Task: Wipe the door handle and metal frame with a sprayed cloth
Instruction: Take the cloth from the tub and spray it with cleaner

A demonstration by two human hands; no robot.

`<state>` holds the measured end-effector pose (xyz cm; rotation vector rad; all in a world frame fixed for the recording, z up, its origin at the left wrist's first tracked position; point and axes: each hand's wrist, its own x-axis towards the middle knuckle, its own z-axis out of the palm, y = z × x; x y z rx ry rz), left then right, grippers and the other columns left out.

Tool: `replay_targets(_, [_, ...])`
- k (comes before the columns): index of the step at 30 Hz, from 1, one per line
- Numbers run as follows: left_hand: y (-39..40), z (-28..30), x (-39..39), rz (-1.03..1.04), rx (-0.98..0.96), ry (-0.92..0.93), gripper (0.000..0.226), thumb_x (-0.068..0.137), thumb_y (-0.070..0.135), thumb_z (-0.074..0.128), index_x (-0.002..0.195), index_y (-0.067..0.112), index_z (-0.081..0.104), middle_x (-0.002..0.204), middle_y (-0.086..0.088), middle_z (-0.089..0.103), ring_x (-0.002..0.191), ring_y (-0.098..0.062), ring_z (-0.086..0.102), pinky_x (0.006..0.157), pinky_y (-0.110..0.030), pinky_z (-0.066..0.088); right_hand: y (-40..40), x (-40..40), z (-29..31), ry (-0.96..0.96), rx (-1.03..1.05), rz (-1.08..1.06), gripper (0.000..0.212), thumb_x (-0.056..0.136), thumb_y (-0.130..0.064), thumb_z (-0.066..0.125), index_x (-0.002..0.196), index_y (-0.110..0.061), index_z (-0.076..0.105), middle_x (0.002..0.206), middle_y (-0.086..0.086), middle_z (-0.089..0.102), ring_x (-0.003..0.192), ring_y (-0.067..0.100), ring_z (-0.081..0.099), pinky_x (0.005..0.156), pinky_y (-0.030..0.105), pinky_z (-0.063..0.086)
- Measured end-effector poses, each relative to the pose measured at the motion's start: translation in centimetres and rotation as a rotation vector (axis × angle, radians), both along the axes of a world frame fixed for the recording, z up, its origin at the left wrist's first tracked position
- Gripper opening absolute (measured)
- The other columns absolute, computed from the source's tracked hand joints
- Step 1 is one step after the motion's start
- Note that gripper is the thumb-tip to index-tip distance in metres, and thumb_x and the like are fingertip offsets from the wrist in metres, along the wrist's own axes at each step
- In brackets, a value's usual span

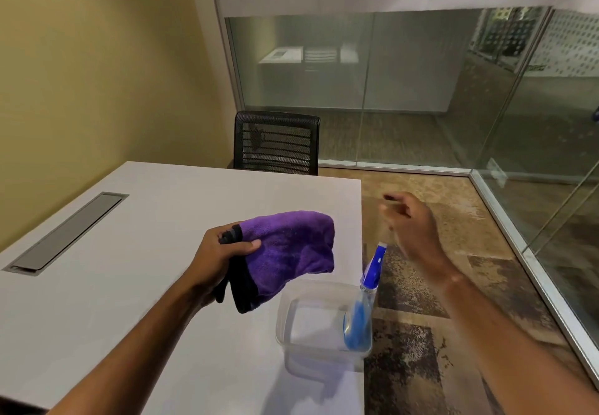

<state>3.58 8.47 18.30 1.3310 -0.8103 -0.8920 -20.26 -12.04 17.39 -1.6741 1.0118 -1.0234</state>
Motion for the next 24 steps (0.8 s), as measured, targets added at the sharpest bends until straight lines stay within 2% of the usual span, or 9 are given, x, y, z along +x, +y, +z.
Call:
replay_targets(2, [0.0, -0.2, 0.3, 0.022, 0.001, 0.005, 0.026, 0.078, 0.009, 0.074, 0.103, 0.016, 0.077, 0.102, -0.014, 0.076, 0.094, -0.032, 0.074, 0.070, -0.028, 0.058, 0.0, -2.1, -3.1, 0.083, 0.101, -0.159, 0.027, 0.097, -0.012, 0.050, 0.122, -0.016, 0.061, 0.100, 0.002, 0.065, 0.072, 0.008, 0.057, 0.051, 0.017, 0.042])
replay_targets(4, [-0.1, -0.5, 0.5, 0.038, 0.009, 0.013, 0.023, 0.083, 0.007, 0.070, 0.102, 0.017, 0.077, 0.102, -0.014, 0.076, 0.094, -0.031, 0.074, 0.069, -0.028, 0.058, 0.2, -3.8, -6.4, 0.288, 0.243, -0.063, 0.038, 0.094, -0.005, 0.051, 0.131, -0.013, 0.054, 0.102, 0.004, 0.062, 0.077, 0.013, 0.059, 0.054, 0.023, 0.045])
replay_targets(6, [-0.3, -0.6, 0.5, 0.047, 0.019, 0.017, 0.022, 0.085, 0.005, 0.067, 0.102, 0.016, 0.077, 0.101, -0.014, 0.076, 0.093, -0.031, 0.074, 0.069, -0.028, 0.058, 1.2, -4.4, -8.6, 0.401, 0.452, 0.264, 0.069, 0.084, 0.000, 0.061, 0.146, -0.019, 0.036, 0.123, 0.003, 0.054, 0.105, 0.020, 0.058, 0.074, 0.033, 0.054])
replay_targets(8, [-0.7, -0.8, 0.4, 0.055, 0.023, 0.023, 0.022, 0.085, 0.004, 0.067, 0.102, 0.015, 0.077, 0.102, -0.015, 0.076, 0.094, -0.031, 0.073, 0.070, -0.028, 0.058, 2.2, -3.8, -10.1, 0.408, 0.505, 0.482, 0.095, 0.077, -0.008, 0.076, 0.152, -0.029, 0.022, 0.142, -0.004, 0.042, 0.130, 0.019, 0.045, 0.101, 0.037, 0.045])
replay_targets(9, [-0.8, -0.8, 0.3, 0.060, 0.023, 0.026, 0.022, 0.085, 0.004, 0.067, 0.102, 0.014, 0.077, 0.102, -0.015, 0.076, 0.094, -0.031, 0.073, 0.070, -0.028, 0.058, 2.6, -3.2, -10.7, 0.381, 0.469, 0.504, 0.096, 0.074, -0.017, 0.083, 0.150, -0.031, 0.024, 0.142, -0.009, 0.043, 0.130, 0.014, 0.045, 0.104, 0.033, 0.041])
replay_targets(12, [-1.1, -0.8, 0.2, 0.073, 0.026, 0.025, 0.022, 0.085, 0.004, 0.067, 0.103, 0.013, 0.077, 0.102, -0.015, 0.076, 0.094, -0.030, 0.073, 0.070, -0.027, 0.057, 3.7, -1.2, -12.0, 0.256, 0.361, 0.329, 0.084, 0.067, -0.029, 0.090, 0.135, -0.027, 0.040, 0.120, -0.014, 0.059, 0.110, 0.003, 0.057, 0.085, 0.013, 0.047])
replay_targets(17, [-0.9, -0.8, 0.5, 0.098, 0.034, 0.006, 0.024, 0.087, 0.003, 0.065, 0.108, 0.010, 0.073, 0.105, -0.016, 0.074, 0.096, -0.031, 0.073, 0.071, -0.028, 0.058, 4.4, 0.6, -13.0, 0.003, 0.304, 0.083, 0.076, 0.072, -0.021, 0.086, 0.129, -0.020, 0.035, 0.103, 0.000, 0.064, 0.093, 0.005, 0.064, 0.078, 0.021, 0.047])
replay_targets(20, [-0.9, -0.7, 0.5, 0.120, 0.028, 0.008, 0.024, 0.088, 0.001, 0.064, 0.109, 0.010, 0.073, 0.104, -0.014, 0.075, 0.095, -0.029, 0.073, 0.071, -0.027, 0.058, 4.4, 1.1, -12.9, -0.068, 0.258, 0.043, 0.052, 0.080, -0.017, 0.080, 0.120, -0.017, 0.048, 0.083, 0.003, 0.064, 0.072, 0.000, 0.063, 0.071, 0.019, 0.052])
replay_targets(24, [-1.1, -0.3, 0.4, 0.140, 0.027, -0.003, 0.024, 0.090, 0.002, 0.063, 0.111, 0.011, 0.072, 0.103, -0.011, 0.075, 0.095, -0.028, 0.073, 0.070, -0.027, 0.058, 4.2, 1.5, -11.5, -0.125, 0.249, 0.143, 0.032, 0.086, -0.015, 0.074, 0.113, -0.016, 0.057, 0.078, 0.016, 0.059, 0.077, 0.020, 0.061, 0.073, 0.019, 0.053])
